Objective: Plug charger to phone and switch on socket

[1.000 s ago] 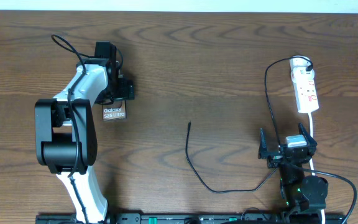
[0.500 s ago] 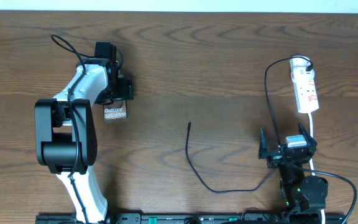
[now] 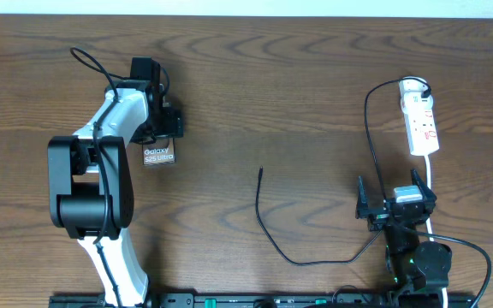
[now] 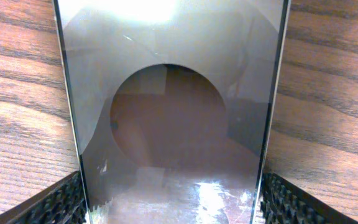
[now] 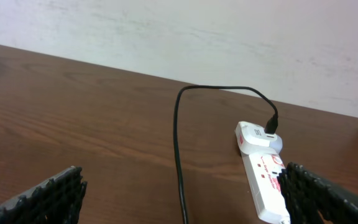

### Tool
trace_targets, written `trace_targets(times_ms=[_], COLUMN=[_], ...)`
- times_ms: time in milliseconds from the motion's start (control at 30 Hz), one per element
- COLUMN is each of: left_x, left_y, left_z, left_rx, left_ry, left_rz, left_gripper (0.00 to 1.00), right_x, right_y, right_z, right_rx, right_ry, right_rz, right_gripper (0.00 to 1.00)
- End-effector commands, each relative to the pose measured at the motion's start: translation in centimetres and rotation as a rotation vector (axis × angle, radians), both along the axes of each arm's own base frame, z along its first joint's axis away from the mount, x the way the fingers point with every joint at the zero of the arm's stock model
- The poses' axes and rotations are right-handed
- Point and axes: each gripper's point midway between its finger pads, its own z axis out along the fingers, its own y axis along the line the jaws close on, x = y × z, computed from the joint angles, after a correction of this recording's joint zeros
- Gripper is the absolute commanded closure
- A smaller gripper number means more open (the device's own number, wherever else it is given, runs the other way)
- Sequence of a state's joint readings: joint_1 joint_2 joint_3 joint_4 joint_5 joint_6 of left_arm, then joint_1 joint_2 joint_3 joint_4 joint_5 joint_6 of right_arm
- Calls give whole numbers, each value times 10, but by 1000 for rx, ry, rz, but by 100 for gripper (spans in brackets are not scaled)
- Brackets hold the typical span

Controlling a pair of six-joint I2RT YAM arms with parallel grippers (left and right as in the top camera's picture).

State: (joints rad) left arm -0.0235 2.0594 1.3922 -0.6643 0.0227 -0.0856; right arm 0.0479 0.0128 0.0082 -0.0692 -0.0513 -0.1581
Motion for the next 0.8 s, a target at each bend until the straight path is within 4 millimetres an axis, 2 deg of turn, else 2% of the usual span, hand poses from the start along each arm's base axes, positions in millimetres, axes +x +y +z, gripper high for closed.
trace_targets(times_ms=[0, 767], left_x=[-2, -2], left_y=[5, 5], left_z=[-11, -11], left_rx=[31, 31], left_ry=[31, 31], left_rz=[8, 8], left_gripper=[19, 26], right_x=[0, 0], right_y=[-2, -2], right_z=[-1, -1], right_rx=[11, 11], right_ry=[2, 4], right_rz=[-11, -11], right_gripper=[1, 1])
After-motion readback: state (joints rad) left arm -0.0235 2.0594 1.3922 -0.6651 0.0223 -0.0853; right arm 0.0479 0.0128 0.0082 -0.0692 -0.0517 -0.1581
